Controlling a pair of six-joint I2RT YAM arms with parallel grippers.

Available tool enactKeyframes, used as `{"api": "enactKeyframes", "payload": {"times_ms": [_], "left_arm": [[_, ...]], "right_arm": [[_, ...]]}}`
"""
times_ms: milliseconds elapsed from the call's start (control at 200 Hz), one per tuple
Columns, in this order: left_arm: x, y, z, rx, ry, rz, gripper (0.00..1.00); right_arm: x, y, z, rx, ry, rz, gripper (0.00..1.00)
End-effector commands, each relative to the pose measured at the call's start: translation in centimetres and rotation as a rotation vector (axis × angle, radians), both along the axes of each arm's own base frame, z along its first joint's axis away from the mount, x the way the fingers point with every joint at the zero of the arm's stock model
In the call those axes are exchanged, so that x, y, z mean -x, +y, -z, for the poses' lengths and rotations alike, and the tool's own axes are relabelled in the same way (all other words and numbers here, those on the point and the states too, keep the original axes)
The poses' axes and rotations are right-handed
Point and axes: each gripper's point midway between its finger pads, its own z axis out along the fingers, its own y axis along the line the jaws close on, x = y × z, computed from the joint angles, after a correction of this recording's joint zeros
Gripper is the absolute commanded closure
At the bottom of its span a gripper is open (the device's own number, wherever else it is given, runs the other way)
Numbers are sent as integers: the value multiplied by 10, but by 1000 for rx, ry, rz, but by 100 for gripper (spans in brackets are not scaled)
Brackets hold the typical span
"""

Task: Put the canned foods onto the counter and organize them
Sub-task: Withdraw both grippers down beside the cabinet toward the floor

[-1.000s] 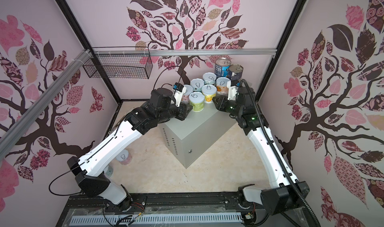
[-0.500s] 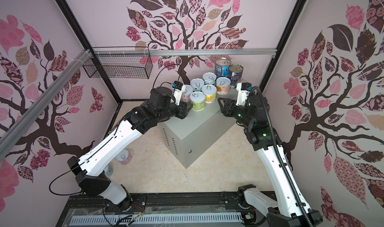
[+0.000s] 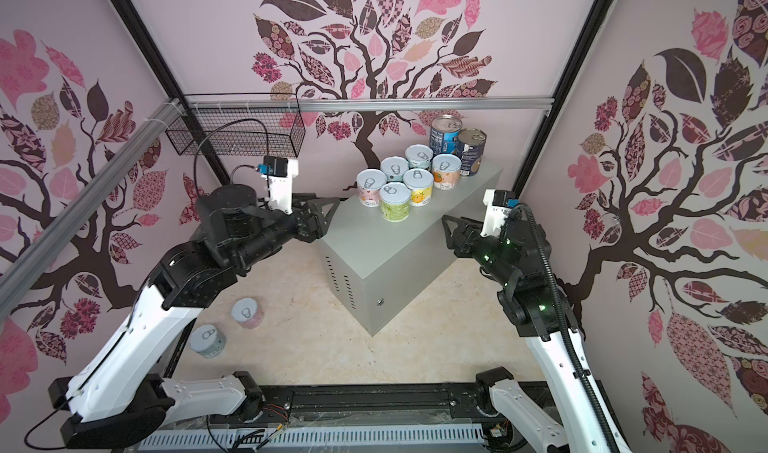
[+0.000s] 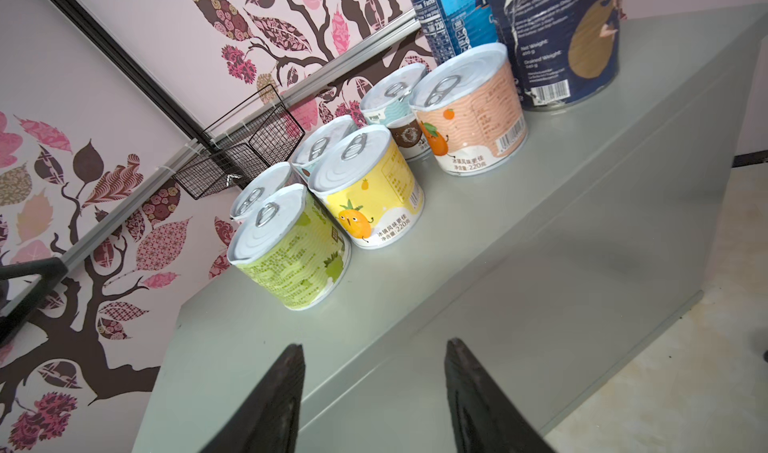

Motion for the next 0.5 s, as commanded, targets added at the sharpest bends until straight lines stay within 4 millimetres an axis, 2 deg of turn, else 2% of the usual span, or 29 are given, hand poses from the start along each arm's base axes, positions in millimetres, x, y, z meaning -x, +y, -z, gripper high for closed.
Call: {"api": "enactKeyframes", "payload": {"times_ms": [0, 85, 205, 295, 495], "left_arm": [[-2, 30, 31, 9, 92, -86, 28], [2, 54, 48, 5, 133, -152, 14], [10, 83, 70, -45, 161, -260, 2], [14, 103, 89, -75, 191, -341, 2], [17, 139, 144, -57, 315, -494, 2]], "right_arm": [[14, -11, 22, 47, 47, 40, 37], [25, -18, 40, 60, 76, 63, 32], [40, -23, 70, 39, 125, 75, 28], [49, -21, 92, 10, 163, 62, 28], [58, -11, 157, -52, 299, 16, 23]]}}
